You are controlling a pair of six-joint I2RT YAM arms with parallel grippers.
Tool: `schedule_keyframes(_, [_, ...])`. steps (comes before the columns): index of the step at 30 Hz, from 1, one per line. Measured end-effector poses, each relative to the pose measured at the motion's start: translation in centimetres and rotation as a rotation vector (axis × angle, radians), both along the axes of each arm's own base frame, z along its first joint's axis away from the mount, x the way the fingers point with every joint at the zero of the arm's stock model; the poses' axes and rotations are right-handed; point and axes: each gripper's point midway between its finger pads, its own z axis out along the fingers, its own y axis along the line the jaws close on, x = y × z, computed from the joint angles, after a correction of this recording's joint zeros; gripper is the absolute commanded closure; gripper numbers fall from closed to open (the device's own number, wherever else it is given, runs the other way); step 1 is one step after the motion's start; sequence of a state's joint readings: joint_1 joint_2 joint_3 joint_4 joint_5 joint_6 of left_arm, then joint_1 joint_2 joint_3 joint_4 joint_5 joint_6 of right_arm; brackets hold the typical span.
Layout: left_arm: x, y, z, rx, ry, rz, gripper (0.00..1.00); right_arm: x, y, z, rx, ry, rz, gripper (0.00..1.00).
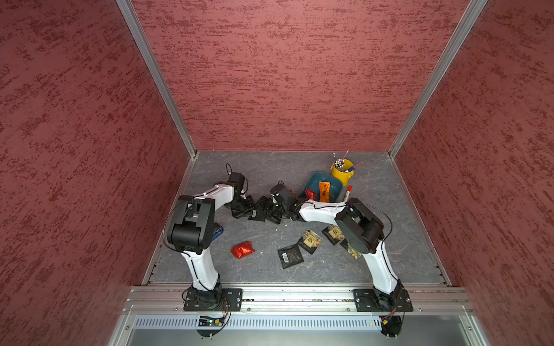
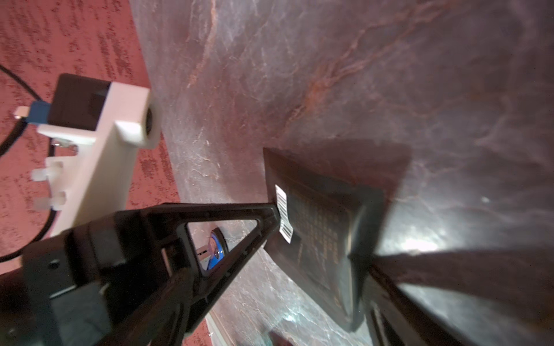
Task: Put the tea bags into the storage box
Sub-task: Pick up the tea bag from the center of the board.
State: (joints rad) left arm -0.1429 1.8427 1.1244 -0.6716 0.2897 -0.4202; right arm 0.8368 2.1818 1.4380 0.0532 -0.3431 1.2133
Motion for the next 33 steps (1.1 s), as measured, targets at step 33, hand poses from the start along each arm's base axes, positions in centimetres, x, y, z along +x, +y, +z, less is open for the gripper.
schedule_keyframes(33, [0.1, -0.1, 0.0, -0.008, -0.006, -0.002, 1.0, -0.7, -1.5, -1.1, -0.043, -0.021, 0.007, 0.41])
